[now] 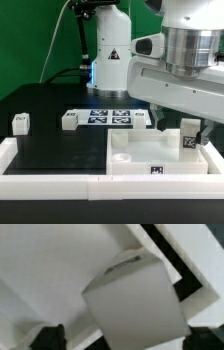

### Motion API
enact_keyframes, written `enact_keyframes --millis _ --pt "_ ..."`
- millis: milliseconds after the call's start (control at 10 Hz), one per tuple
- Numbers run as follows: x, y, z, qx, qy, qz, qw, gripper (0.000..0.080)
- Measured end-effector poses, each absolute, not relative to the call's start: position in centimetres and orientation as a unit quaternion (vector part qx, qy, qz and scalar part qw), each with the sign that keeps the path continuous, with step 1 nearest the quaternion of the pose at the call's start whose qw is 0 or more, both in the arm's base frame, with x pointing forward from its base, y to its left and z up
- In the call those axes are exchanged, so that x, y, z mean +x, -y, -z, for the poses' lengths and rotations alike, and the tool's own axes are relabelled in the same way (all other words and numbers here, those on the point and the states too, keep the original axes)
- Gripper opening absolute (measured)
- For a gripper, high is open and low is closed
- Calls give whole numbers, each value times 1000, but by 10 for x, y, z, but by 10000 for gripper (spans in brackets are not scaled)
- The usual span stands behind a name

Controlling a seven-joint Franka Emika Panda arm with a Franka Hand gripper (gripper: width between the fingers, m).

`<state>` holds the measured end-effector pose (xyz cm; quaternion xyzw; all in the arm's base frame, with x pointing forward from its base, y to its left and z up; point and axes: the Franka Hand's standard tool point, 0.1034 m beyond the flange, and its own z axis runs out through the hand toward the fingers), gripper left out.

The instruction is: Assemble one leg

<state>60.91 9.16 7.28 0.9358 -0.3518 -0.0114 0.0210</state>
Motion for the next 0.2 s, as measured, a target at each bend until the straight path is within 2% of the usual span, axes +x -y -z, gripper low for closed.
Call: enact_keyframes --millis 200 --pt "609 -92 -73 936 352 11 21 642"
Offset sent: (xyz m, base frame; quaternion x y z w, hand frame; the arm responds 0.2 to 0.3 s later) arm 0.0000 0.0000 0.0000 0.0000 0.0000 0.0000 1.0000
